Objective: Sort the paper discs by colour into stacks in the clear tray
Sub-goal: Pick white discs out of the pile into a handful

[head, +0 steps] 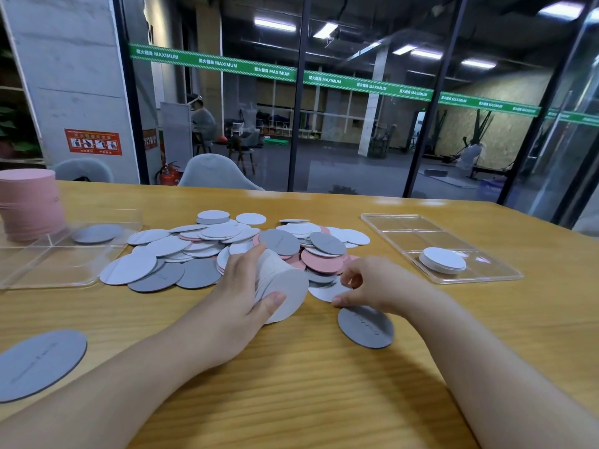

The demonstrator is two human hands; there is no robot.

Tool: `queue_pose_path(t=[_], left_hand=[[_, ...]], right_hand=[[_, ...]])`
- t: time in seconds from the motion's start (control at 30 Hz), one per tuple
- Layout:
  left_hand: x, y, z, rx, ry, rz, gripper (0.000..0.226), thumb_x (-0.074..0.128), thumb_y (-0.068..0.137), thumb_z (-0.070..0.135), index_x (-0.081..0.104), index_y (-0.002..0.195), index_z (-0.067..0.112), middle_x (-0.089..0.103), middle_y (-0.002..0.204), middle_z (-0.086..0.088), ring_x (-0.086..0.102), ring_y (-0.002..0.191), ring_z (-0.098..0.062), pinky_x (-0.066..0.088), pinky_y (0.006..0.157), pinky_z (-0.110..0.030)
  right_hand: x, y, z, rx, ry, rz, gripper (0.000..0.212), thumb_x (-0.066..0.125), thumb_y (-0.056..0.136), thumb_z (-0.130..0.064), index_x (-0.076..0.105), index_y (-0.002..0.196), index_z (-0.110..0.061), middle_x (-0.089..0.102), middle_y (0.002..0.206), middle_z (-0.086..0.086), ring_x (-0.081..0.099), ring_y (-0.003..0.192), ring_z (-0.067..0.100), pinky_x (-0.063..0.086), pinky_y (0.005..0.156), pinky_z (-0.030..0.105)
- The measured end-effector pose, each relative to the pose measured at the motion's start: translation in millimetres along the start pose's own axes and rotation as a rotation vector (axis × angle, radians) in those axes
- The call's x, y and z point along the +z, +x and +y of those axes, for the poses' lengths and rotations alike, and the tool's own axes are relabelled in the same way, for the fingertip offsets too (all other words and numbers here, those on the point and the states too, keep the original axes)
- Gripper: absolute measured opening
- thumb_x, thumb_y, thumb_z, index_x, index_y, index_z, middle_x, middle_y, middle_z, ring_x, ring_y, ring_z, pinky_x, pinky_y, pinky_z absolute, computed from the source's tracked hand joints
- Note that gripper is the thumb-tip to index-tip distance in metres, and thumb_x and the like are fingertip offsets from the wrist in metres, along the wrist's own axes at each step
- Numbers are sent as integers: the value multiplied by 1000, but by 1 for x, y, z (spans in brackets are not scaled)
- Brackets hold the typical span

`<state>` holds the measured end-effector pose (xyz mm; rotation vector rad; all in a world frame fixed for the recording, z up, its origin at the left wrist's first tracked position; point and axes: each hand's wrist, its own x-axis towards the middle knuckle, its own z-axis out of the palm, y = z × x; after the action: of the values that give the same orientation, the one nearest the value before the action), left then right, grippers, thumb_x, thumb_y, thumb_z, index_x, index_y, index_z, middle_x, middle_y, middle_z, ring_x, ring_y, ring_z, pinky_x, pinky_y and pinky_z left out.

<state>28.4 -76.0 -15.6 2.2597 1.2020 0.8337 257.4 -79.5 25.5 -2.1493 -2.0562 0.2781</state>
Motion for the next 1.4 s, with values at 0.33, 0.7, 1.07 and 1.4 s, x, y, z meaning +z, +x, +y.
queue_pose_path(t=[0.33,0.7,1.07,1.4], left_hand=[[-1,-1,0,-9,5,-2,71,41,95,42,-6,147,35,4,148,20,7,138,2,12,107,-17],[0,0,0,-15,11,16,71,42,95,43,-5,147,35,6,147,20,9,137,2,14,103,-16],[1,-1,2,-14,0,27,70,42,96,41,-5,147,33,3,149,21,8,140,0,13,105,-17],[-3,0,2,-14,10,13,77,49,91,44,-3,147,34,7,149,18,11,136,3,15,101,-14]], right_hand=[[-13,-5,-16,-188,-348,-69,35,42,99,-33,61,91,-6,56,79,4,50,74,22,36,58,28],[-9,-6,-9,-231,-174,77,16,44,98,-21,58,105,-19,59,101,-1,54,92,20,45,74,33],[-22,-15,0,-336,-80,149,19,49,97,-21,62,110,-25,47,107,-7,46,97,13,34,73,22],[-4,-18,-28,-458,134,222,13,59,91,-28,61,86,-17,58,81,-9,53,75,8,45,71,27]])
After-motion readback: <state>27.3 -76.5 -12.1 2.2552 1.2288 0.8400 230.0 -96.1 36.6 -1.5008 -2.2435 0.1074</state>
